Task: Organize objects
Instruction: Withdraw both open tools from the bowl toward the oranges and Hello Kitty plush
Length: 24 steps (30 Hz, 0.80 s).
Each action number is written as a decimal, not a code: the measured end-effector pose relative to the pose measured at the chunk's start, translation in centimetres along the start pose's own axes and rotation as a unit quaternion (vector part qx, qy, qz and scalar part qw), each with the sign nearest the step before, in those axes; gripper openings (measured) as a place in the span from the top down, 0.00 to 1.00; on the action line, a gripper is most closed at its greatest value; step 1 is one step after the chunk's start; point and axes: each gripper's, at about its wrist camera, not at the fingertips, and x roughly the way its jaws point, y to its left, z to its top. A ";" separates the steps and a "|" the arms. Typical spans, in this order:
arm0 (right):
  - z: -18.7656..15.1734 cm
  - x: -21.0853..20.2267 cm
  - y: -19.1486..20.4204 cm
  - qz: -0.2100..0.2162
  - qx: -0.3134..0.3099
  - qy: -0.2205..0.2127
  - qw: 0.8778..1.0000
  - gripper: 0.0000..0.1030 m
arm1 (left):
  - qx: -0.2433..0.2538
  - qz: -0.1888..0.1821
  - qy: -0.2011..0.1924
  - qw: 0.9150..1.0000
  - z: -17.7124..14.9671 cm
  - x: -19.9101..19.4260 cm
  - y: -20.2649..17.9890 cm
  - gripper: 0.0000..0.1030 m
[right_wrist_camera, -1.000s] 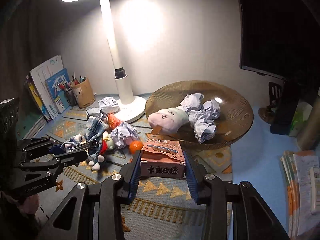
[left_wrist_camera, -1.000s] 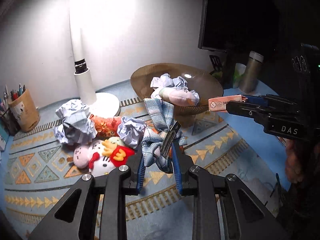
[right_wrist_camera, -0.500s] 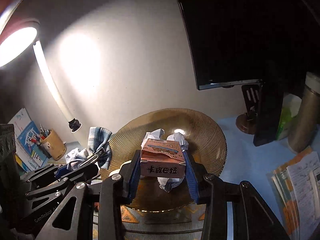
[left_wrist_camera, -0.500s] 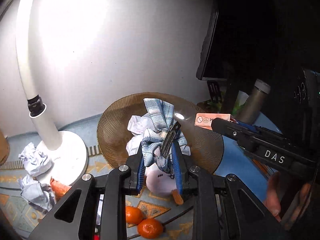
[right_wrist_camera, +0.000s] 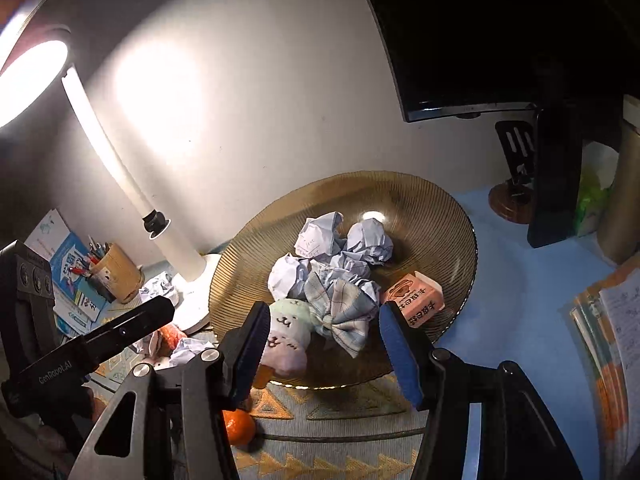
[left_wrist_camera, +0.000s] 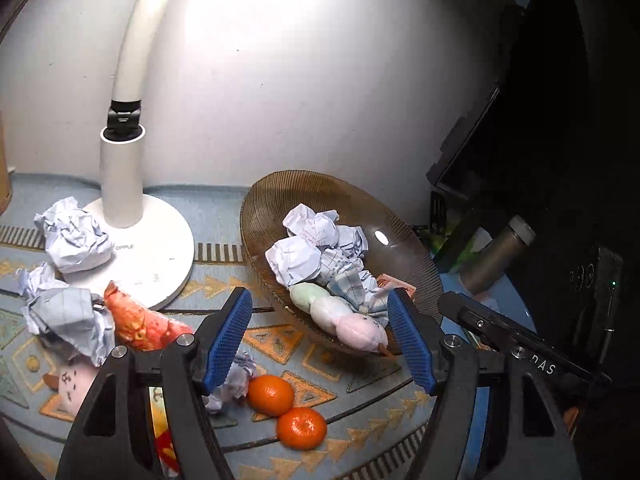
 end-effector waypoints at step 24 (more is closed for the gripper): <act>-11.3 3.5 12.7 -0.005 -0.143 0.007 0.990 0.39 | -0.021 0.221 -0.036 0.974 -11.6 -9.5 10.3 0.19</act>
